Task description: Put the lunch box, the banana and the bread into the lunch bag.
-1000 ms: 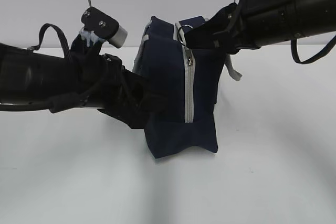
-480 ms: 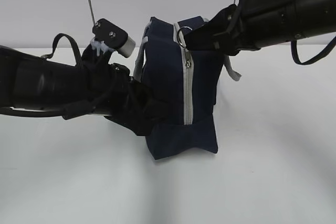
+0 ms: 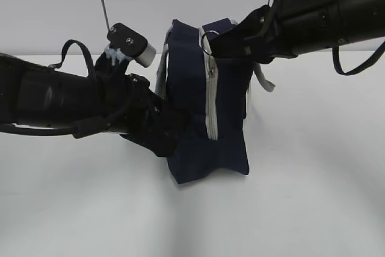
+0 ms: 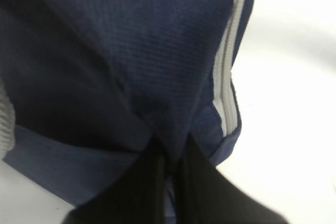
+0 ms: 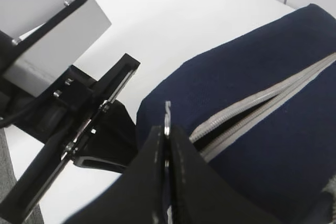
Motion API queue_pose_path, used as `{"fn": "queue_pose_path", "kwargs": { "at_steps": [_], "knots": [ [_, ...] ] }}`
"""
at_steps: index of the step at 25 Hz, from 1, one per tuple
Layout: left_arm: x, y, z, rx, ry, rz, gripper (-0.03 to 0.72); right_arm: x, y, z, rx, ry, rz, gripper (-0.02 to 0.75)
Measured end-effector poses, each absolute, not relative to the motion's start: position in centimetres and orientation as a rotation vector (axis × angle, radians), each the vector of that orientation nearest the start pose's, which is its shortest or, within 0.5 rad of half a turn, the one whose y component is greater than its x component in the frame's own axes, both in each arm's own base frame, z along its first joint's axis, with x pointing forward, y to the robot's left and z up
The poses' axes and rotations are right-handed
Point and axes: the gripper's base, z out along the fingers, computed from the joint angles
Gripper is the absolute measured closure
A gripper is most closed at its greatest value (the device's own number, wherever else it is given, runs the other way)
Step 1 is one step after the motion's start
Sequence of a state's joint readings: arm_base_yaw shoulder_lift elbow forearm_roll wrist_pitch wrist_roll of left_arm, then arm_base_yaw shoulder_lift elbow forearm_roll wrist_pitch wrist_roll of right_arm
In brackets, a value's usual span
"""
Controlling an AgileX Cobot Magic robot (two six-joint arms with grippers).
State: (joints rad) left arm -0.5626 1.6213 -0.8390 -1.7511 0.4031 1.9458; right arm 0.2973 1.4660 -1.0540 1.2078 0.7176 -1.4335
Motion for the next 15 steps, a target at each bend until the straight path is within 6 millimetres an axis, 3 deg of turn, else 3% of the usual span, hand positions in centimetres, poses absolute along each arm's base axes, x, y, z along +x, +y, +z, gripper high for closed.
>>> {"fn": "queue_pose_path", "kwargs": {
  "at_steps": [9, 15],
  "knots": [
    [25.7, -20.6, 21.2, 1.017, 1.953, -0.682, 0.678, 28.7, 14.5, 31.4, -0.921, 1.863, 0.703, 0.754],
    [25.6, -20.7, 21.2, 1.019, 1.948, -0.703, 0.68, 29.2, 14.6, 32.9, -1.004, 1.81, 0.636, 0.754]
  ]
}}
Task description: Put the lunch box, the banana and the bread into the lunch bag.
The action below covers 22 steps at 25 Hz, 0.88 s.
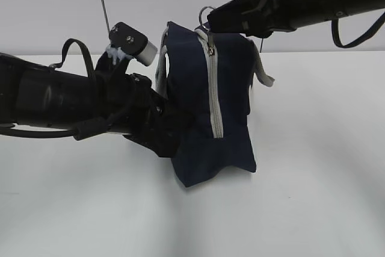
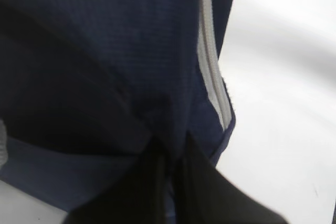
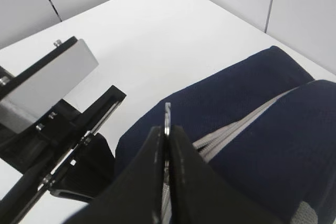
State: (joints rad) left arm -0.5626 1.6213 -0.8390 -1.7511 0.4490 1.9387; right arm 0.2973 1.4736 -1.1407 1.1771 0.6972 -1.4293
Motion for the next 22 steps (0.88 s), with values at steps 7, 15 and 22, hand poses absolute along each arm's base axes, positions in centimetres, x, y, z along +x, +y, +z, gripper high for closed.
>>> {"fn": "queue_pose_path", "kwargs": {
  "at_steps": [7, 15, 22],
  "knots": [
    [25.5, -20.7, 21.1, 1.002, 1.985, -0.726, 0.68, 31.4, 14.3, 32.4, -1.166, 1.826, 0.763, 0.754],
    [25.0, -20.7, 20.8, 1.057, 2.014, -0.753, 0.68, 34.8, 12.6, 31.1, -1.225, 1.862, 0.892, 0.754],
    [24.7, -20.8, 20.7, 1.101, 2.019, -0.766, 0.681, 37.1, 12.8, 30.1, -1.202, 1.899, 0.931, 0.754]
  ]
}}
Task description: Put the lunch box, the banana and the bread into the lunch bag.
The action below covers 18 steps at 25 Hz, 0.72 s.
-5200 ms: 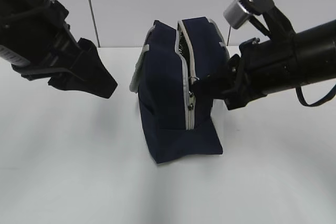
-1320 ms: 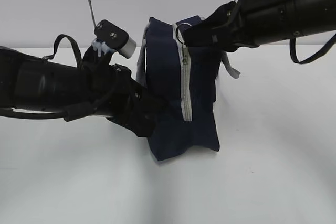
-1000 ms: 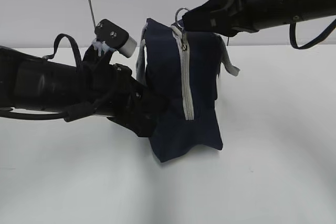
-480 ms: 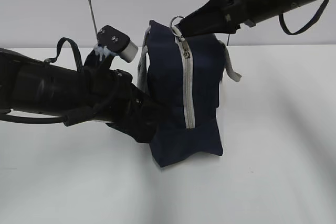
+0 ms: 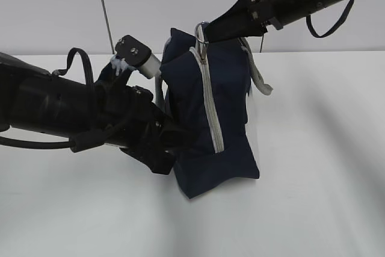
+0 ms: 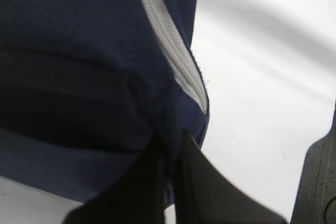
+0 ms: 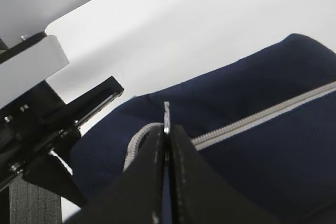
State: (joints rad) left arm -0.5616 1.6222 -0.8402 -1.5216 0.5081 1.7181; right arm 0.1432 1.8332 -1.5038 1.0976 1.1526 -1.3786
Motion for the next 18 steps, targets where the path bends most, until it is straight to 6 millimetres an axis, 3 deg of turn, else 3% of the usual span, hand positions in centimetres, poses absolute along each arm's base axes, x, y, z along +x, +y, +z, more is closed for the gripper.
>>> {"fn": "queue_pose_path", "kwargs": {
  "at_steps": [10, 18],
  "knots": [
    [24.5, -20.8, 20.7, 1.135, 2.02, -0.792, 0.681, 38.1, 13.0, 31.6, -1.206, 1.85, 0.905, 0.754],
    [24.1, -20.9, 20.6, 1.188, 2.023, -0.816, 0.681, 39.6, 13.0, 30.3, -1.184, 1.884, 0.871, 0.754]
  ]
}}
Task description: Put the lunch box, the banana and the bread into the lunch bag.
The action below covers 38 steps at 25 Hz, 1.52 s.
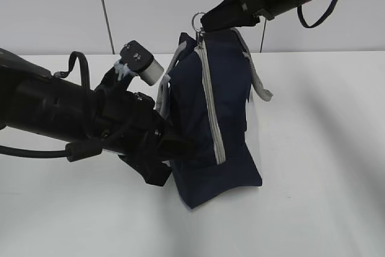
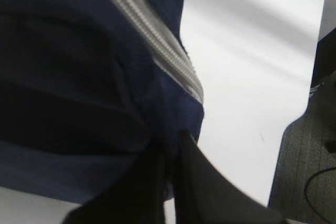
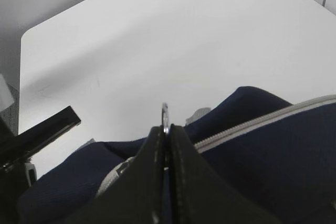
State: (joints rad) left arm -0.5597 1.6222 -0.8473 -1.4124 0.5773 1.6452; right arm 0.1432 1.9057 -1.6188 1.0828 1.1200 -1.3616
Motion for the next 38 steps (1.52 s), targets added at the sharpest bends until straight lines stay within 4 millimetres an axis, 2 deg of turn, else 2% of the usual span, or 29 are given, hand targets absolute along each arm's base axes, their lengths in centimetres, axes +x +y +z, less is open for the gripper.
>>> {"fn": "queue_pose_path", "kwargs": {
  "at_steps": [4, 10, 14, 17, 19, 24, 25, 27, 29, 33, 38],
  "knots": [
    [23.9, -20.8, 20.5, 1.213, 2.035, -0.823, 0.681, 40.8, 13.2, 29.3, -1.178, 1.907, 0.876, 0.754],
    [23.8, -20.7, 20.5, 1.201, 2.054, -0.841, 0.681, 41.6, 13.3, 29.3, -1.18, 1.913, 0.879, 0.754],
    [23.8, -20.7, 20.5, 1.194, 2.06, -0.852, 0.681, 41.7, 13.3, 29.2, -1.181, 1.923, 0.898, 0.754],
    [23.8, -20.8, 20.7, 1.107, 2.111, -0.904, 0.676, 41.5, 13.4, 29.6, -1.207, 1.913, 0.92, 0.754],
    [23.9, -20.9, 20.7, 1.001, 2.168, -0.954, 0.623, 41.4, 13.4, 30.0, -1.229, 1.899, 0.934, 0.754],
    [24.0, -20.7, 21.3, 0.809, 2.248, -1.072, 0.244, 41.4, 13.3, 30.3, -1.269, 1.899, 0.899, 0.754],
    [24.1, -20.3, 21.7, 0.764, 2.259, -1.089, 0.181, 41.4, 13.2, 30.3, -1.277, 1.904, 0.885, 0.754],
    [24.5, -19.5, 22.4, 0.662, 2.278, -1.121, 0.117, 41.4, 13.1, 30.2, -1.29, 1.911, 0.868, 0.754],
    [24.9, -18.3, 23.3, 0.549, 2.281, -1.155, 0.095, 41.4, 13.0, 30.1, -1.306, 1.921, 0.85, 0.754],
    [25.9, -16.2, 24.6, 0.238, 2.319, -1.254, 0.099, 41.4, 12.9, 30.0, -1.317, 1.927, 0.837, 0.754],
    [25.9, -15.9, 24.9, -0.004, 2.37, -1.422, 0.129, 41.4, 12.9, 29.9, -1.323, 1.931, 0.83, 0.754]
  ]
}}
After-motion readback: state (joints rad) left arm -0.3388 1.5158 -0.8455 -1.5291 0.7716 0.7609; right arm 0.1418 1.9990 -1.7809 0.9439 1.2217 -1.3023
